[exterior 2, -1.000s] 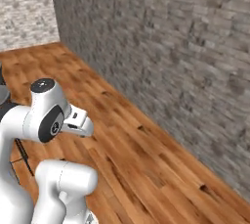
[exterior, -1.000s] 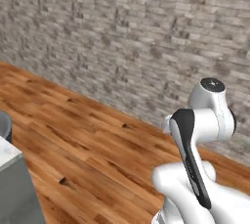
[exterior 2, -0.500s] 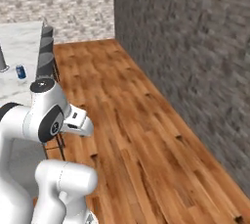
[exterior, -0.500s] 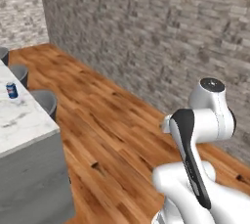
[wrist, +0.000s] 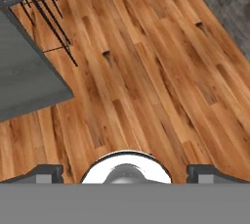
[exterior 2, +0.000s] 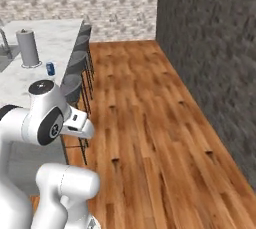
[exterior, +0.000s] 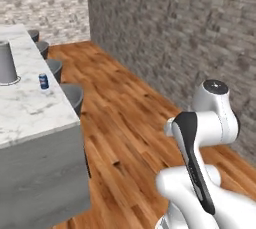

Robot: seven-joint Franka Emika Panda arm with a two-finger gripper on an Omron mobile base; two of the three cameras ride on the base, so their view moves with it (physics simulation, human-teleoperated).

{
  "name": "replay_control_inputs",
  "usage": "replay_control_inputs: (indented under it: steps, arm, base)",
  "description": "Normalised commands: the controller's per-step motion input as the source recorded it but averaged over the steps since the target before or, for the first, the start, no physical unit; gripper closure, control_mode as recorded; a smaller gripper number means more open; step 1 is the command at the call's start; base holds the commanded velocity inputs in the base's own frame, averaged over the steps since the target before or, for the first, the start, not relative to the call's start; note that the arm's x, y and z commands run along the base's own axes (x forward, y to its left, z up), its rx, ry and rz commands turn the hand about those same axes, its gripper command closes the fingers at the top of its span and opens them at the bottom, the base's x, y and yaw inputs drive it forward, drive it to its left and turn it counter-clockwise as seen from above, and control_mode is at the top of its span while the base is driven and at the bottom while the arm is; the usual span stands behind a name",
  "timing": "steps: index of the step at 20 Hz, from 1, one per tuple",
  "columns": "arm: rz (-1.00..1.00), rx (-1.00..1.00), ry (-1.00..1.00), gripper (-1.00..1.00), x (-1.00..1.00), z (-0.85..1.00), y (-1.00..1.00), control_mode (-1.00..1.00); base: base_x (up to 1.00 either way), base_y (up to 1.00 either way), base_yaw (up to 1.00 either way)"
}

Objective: Four empty soda cans are scattered around the kitchen. Gather all the cans and cluster them next to the stove for recycling.

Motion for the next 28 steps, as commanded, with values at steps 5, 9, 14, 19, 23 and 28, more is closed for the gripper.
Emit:
replay_control_inputs:
  steps: [5, 9, 14, 19, 23, 28]
  arm:
    - [0.0, 0.0, 0.0, -1.0, 0.0, 0.0, 0.0, 1.0]
    - [0.0, 0.0, 0.0, -1.0, 0.0, 0.0, 0.0, 1.0]
    - [0.0, 0.0, 0.0, -1.0, 0.0, 0.0, 0.0, 1.0]
    - [0.0, 0.0, 0.0, -1.0, 0.0, 0.0, 0.0, 1.0]
    - [0.0, 0.0, 0.0, -1.0, 0.0, 0.0, 0.0, 1.0]
    - [0.0, 0.0, 0.0, -1.0, 0.0, 0.0, 0.0, 1.0]
  base:
    - [0.46, -0.94, 0.13]
    - [0.32, -0.89, 0.16]
    - [0.14, -0.42, 0.31]
    - [0.6, -0.11, 0.29]
    - [0.94, -0.23, 0.19]
    - [0.82, -0.18, 0.18]
